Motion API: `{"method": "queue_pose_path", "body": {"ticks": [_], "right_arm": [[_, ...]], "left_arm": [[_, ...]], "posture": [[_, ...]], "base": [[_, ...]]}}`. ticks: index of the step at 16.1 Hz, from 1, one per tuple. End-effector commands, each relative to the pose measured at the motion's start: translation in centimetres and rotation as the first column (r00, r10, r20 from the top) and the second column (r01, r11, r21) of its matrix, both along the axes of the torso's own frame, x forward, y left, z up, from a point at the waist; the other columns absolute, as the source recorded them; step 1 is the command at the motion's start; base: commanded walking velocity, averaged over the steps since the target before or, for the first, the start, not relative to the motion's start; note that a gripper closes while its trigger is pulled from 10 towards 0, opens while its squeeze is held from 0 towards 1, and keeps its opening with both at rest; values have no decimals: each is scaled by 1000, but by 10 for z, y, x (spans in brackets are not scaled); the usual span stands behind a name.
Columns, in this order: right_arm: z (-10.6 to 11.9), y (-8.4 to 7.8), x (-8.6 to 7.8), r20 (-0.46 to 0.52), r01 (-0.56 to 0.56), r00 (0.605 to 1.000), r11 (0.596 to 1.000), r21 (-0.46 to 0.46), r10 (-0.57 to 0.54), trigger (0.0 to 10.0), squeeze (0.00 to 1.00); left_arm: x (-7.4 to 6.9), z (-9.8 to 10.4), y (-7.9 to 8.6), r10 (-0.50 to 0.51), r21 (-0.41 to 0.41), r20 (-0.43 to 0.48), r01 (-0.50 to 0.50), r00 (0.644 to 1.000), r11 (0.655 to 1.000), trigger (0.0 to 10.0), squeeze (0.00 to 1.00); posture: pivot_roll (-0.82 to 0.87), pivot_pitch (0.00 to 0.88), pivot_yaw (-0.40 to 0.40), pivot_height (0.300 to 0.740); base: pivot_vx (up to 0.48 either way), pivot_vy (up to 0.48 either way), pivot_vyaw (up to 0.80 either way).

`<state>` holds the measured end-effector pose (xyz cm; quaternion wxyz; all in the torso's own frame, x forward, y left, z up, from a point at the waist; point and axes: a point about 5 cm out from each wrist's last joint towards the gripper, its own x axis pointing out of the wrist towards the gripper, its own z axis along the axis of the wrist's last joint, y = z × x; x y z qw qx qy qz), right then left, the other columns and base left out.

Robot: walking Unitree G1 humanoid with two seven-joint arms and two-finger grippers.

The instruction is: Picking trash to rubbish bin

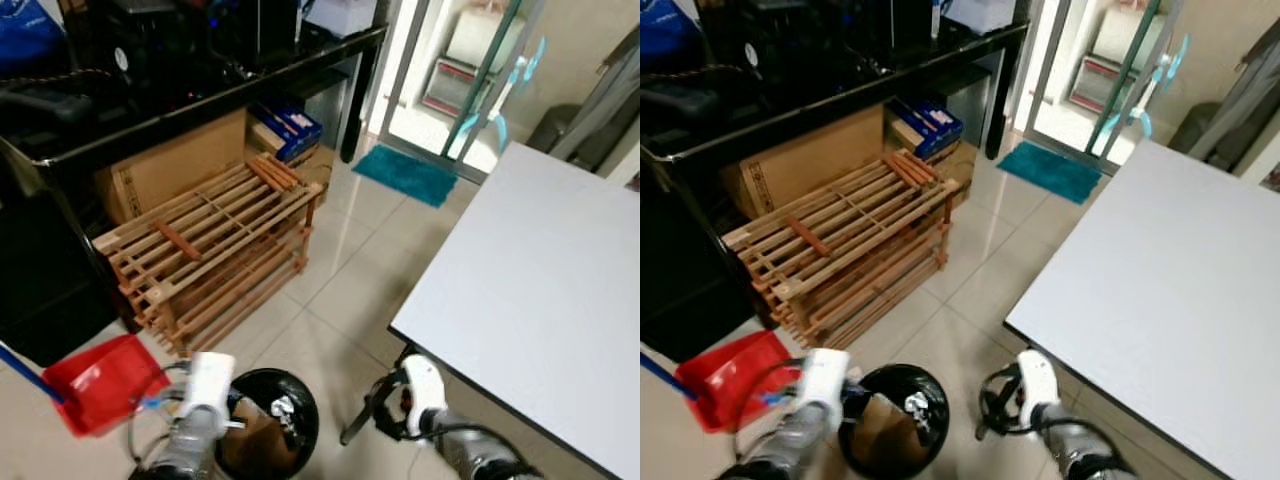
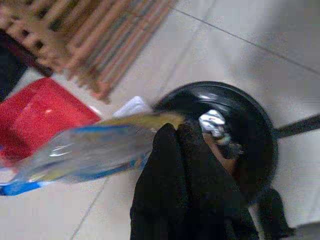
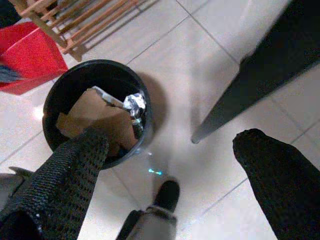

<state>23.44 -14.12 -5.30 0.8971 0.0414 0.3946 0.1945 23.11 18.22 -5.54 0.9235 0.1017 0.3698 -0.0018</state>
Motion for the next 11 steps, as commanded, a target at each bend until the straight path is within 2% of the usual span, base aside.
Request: {"method": "queue_pose_path", "body": {"ticks": [1, 5, 8, 9, 11], "right_arm": [[0, 4, -2, -13, -63, 998, 998, 4, 63, 10000, 0], [4, 4, -4, 15, -157, 988, 986, 59, 157, 10000, 0], [8, 11, -5, 48, -227, 974, 969, 97, 223, 10000, 0], [13, 14, -12, 76, -288, 957, 949, 130, 281, 10000, 0], [25, 13, -22, 113, -330, 943, 926, 181, 314, 10000, 0]], "left_arm": [[1, 1, 5, -18, 13, -6, 18, 1000, 1000, 10000, 0], [6, 3, -5, -61, 2, -1, 61, 998, 998, 10000, 0], [8, 3, -11, -85, 0, -3, 85, 996, 996, 10000, 0], [6, 2, -14, -98, -2, -6, 98, 995, 995, 10000, 0], [3, 0, -18, -120, -1, -14, 120, 993, 993, 10000, 0]], "posture": [[-58, 59, -136, 740], [-100, 101, -157, 740], [-117, 124, -168, 740], [-144, 149, -175, 740], [-168, 181, -183, 740]], "base": [[0, 0, 0], [0, 0, 0], [0, 0, 0], [0, 0, 0], [0, 0, 0]]}}
